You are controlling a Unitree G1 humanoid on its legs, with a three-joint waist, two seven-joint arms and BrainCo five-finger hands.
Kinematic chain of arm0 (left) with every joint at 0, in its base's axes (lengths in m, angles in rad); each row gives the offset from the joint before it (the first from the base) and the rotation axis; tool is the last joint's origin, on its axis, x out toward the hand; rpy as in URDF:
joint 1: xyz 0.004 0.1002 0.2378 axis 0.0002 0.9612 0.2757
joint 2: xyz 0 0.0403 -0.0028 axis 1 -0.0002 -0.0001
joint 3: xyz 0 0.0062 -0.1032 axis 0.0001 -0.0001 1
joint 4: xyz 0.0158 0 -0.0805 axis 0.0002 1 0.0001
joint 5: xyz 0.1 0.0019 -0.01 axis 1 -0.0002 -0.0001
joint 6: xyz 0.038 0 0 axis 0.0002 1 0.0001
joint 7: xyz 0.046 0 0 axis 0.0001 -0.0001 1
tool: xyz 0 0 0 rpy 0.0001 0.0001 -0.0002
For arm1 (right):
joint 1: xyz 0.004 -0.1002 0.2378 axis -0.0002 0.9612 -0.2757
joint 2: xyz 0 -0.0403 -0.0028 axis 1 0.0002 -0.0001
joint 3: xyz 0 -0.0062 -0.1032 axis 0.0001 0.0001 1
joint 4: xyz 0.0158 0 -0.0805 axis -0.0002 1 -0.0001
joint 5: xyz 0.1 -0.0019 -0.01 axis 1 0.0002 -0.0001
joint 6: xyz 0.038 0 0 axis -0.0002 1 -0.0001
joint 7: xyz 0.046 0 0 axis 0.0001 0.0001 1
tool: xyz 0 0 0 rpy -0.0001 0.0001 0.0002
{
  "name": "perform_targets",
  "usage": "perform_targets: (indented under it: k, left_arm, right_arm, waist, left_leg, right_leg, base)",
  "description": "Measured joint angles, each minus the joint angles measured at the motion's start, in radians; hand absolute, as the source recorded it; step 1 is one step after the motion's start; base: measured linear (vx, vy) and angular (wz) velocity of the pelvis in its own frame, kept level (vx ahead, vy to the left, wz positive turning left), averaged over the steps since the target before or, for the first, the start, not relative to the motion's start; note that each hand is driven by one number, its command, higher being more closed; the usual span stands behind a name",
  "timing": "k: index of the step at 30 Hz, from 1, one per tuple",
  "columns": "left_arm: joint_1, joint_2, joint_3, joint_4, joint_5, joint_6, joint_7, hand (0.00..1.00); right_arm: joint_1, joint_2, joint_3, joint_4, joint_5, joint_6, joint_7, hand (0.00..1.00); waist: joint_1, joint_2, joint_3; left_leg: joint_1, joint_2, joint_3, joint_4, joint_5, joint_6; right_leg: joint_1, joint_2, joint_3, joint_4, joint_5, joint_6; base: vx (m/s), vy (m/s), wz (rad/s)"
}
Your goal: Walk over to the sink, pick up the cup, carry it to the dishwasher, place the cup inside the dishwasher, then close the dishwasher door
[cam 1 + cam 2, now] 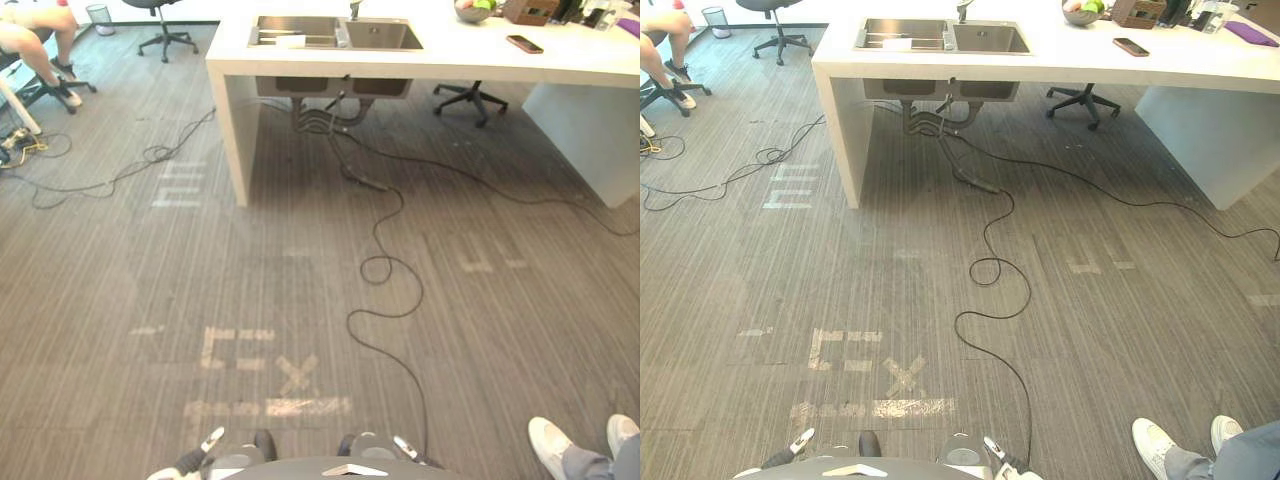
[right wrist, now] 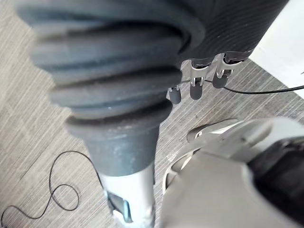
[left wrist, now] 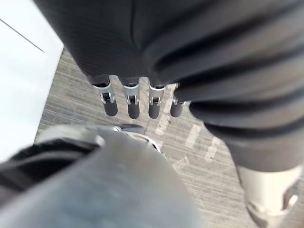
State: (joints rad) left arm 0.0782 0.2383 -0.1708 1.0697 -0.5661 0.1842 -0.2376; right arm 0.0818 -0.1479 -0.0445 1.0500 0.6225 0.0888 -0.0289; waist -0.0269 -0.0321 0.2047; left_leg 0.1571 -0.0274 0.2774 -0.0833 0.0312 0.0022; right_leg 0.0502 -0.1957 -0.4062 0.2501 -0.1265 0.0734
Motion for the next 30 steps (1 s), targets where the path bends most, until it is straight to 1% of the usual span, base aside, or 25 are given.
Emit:
perform_targets:
  k: [1, 4, 6, 7, 9, 11, 13, 15, 16, 17, 19, 21, 22, 24, 27, 30]
  left_arm:
    - [-0.022, 0.003, -0.012, -0.010, 0.001, 0.002, -0.016, 0.00]
    - [-0.050, 0.014, -0.050, -0.010, 0.001, 0.014, -0.015, 0.00]
    - [-0.057, 0.014, -0.053, -0.027, 0.001, 0.015, -0.012, 0.00]
    - [-0.065, 0.008, -0.060, -0.058, 0.002, 0.013, -0.007, 0.00]
    - [-0.079, 0.003, -0.067, -0.069, 0.002, 0.011, -0.007, 0.00]
    - [-0.106, -0.023, -0.071, -0.078, 0.023, 0.003, 0.004, 0.00]
    - [-0.119, -0.033, -0.071, -0.078, 0.043, -0.006, 0.035, 0.00]
    - [-0.125, -0.049, -0.071, -0.077, 0.096, -0.010, 0.099, 0.00]
    - [-0.125, -0.052, -0.071, -0.076, 0.102, -0.010, 0.114, 0.00]
    - [-0.125, -0.060, -0.071, -0.074, 0.125, -0.010, 0.159, 0.00]
    - [-0.127, -0.065, -0.071, -0.069, 0.145, -0.010, 0.199, 0.00]
    - [-0.126, -0.071, -0.069, -0.067, 0.189, -0.017, 0.264, 0.00]
    - [-0.126, -0.072, -0.069, -0.064, 0.199, -0.020, 0.281, 0.00]
    - [-0.126, -0.075, -0.066, -0.045, 0.206, -0.033, 0.338, 0.00]
    - [-0.126, -0.081, -0.059, -0.036, 0.206, -0.046, 0.373, 0.00]
    - [-0.122, -0.084, -0.043, -0.027, 0.206, -0.078, 0.385, 0.00]
  right_arm:
    - [-0.003, 0.002, -0.001, -0.021, 0.000, -0.015, 0.001, 0.00]
    - [-0.032, 0.024, -0.002, -0.059, -0.003, -0.042, 0.013, 0.00]
    - [-0.036, 0.019, -0.013, -0.057, -0.024, -0.046, 0.025, 0.00]
    - [-0.045, 0.019, -0.017, -0.062, -0.025, -0.049, 0.044, 0.00]
    - [-0.047, 0.020, -0.017, -0.063, -0.030, -0.049, 0.045, 0.00]
    - [-0.046, 0.020, -0.017, -0.067, -0.041, -0.048, 0.066, 0.00]
    - [-0.046, 0.018, -0.018, -0.077, -0.043, -0.048, 0.073, 0.00]
    - [-0.045, 0.018, -0.020, -0.089, -0.070, -0.049, 0.076, 0.00]
    - [-0.044, 0.018, -0.022, -0.089, -0.075, -0.050, 0.078, 0.00]
    - [-0.042, 0.020, -0.041, -0.089, -0.080, -0.051, 0.087, 0.00]
    - [-0.041, 0.022, -0.049, -0.088, -0.080, -0.055, 0.094, 0.00]
    - [-0.035, 0.027, -0.058, -0.083, -0.080, -0.070, 0.095, 0.00]
    - [-0.035, 0.029, -0.058, -0.080, -0.080, -0.074, 0.095, 0.00]
    - [-0.037, 0.038, -0.058, -0.074, -0.080, -0.088, 0.094, 0.00]
    - [-0.037, 0.044, -0.059, -0.066, -0.081, -0.107, 0.095, 0.00]
    - [-0.036, 0.046, -0.060, -0.051, -0.094, -0.122, 0.094, 0.00]
  waist:
    - [0.000, -0.001, 0.003]
    - [-0.004, -0.003, 0.009]
    - [-0.004, -0.004, 0.010]
    - [-0.003, -0.008, 0.012]
    - [-0.003, -0.012, 0.016]
    - [-0.001, -0.016, 0.025]
    - [-0.006, -0.015, 0.027]
    - [-0.011, -0.011, 0.029]
    - [-0.013, -0.010, 0.029]
    - [-0.012, -0.010, 0.030]
    - [-0.012, -0.009, 0.030]
    - [-0.009, -0.009, 0.030]
    - [-0.009, -0.009, 0.030]
    - [-0.010, -0.008, 0.031]
    - [-0.012, -0.007, 0.030]
    - [-0.012, -0.008, 0.030]
  left_leg:
    - [0.001, -0.008, -0.004, 0.000, 0.000, 0.000]
    - [0.003, -0.024, -0.004, -0.001, 0.000, 0.000]
    - [0.004, -0.032, -0.003, -0.001, 0.000, 0.000]
    - [0.007, -0.038, -0.002, -0.001, 0.000, 0.000]
    - [0.010, -0.040, -0.002, -0.001, 0.000, 0.000]
    - [0.020, -0.041, -0.002, -0.002, -0.003, 0.004]
    - [0.018, -0.041, -0.003, -0.002, -0.003, 0.005]
    - [0.018, -0.042, -0.006, -0.002, -0.003, 0.006]
    - [0.018, -0.042, -0.008, -0.002, -0.003, 0.006]
    - [0.016, -0.043, -0.014, -0.002, -0.003, 0.010]
    - [0.015, -0.044, -0.028, -0.002, 0.002, 0.019]
    - [0.016, -0.046, -0.032, -0.002, 0.003, 0.021]
    - [0.016, -0.046, -0.032, -0.002, 0.004, 0.023]
    - [0.022, -0.045, -0.030, -0.002, 0.005, 0.025]
    - [0.022, -0.042, -0.024, -0.002, 0.004, 0.023]
    - [0.025, -0.036, -0.005, -0.002, 0.004, 0.022]
  right_leg:
    - [0.003, -0.012, -0.011, 0.010, -0.004, 0.006]
    - [0.004, -0.035, -0.019, 0.024, -0.006, 0.016]
    - [0.006, -0.047, -0.025, 0.031, -0.007, 0.022]
    - [0.008, -0.058, -0.036, 0.037, -0.006, 0.024]
    - [0.014, -0.064, -0.047, 0.039, -0.004, 0.027]
    - [0.021, -0.067, -0.054, 0.040, -0.003, 0.027]
    - [0.021, -0.072, -0.071, 0.040, -0.003, 0.026]
    - [0.023, -0.079, -0.090, 0.040, -0.001, 0.026]
    - [0.025, -0.081, -0.096, 0.040, -0.001, 0.026]
    - [0.028, -0.082, -0.105, 0.040, -0.002, 0.028]
    - [0.037, -0.083, -0.118, 0.038, -0.002, 0.029]
    - [0.043, -0.085, -0.129, 0.036, -0.004, 0.031]
    - [0.043, -0.085, -0.129, 0.036, -0.004, 0.031]
    - [0.055, -0.082, -0.129, 0.028, -0.003, 0.033]
    - [0.056, -0.077, -0.128, 0.019, 0.000, 0.034]
    - [0.058, -0.070, -0.122, 0.014, 0.003, 0.031]
  base:
    - [0.01, 0.069, 0.16]
    - [0.01, 0.069, 0.14]
    - [0.00, 0.063, 0.11]
    - [0.00, 0.051, 0.06]
    - [0.00, 0.023, 0.01]
    - [-0.02, 0.026, -0.03]
    - [0.01, 0.005, -0.02]
    - [0.02, 0.003, 0.00]
    - [0.06, 0.001, 0.12]
    - [0.06, -0.003, 0.16]
    - [0.07, -0.005, 0.21]
    - [0.08, 0.002, 0.14]
    - [0.07, 0.000, 0.00]
    - [0.06, -0.004, -0.01]
    - [0.02, -0.002, -0.03]
    - [0.02, -0.006, -0.08]
